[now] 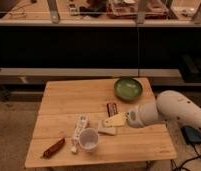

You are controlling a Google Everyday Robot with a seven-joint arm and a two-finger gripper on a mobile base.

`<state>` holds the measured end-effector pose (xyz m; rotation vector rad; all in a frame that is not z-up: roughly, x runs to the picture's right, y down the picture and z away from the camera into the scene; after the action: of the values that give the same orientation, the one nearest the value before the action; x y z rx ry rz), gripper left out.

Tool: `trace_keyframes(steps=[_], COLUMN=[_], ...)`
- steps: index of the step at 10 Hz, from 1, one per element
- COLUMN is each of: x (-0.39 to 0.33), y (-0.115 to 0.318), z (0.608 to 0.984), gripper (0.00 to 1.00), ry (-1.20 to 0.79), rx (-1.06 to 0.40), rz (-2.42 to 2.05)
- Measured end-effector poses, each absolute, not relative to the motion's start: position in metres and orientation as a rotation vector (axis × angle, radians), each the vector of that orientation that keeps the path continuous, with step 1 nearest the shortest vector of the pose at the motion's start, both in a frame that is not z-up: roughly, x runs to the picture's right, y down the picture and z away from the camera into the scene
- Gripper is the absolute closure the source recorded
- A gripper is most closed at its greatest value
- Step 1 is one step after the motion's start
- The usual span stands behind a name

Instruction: Place the ceramic cup in the ceramic bowl

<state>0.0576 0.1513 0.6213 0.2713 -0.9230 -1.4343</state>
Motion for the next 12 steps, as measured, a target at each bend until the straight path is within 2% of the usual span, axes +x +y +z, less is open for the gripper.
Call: trace_keyframes(steps=[5,12], x=[0.016,0.009], y=[0.172,0.189], z=[0.647,0.695], gripper=[0.20,0.20], ry=[-0.970,-0.965], rx=[0.236,0.173], rz=[-1.426,-1.387])
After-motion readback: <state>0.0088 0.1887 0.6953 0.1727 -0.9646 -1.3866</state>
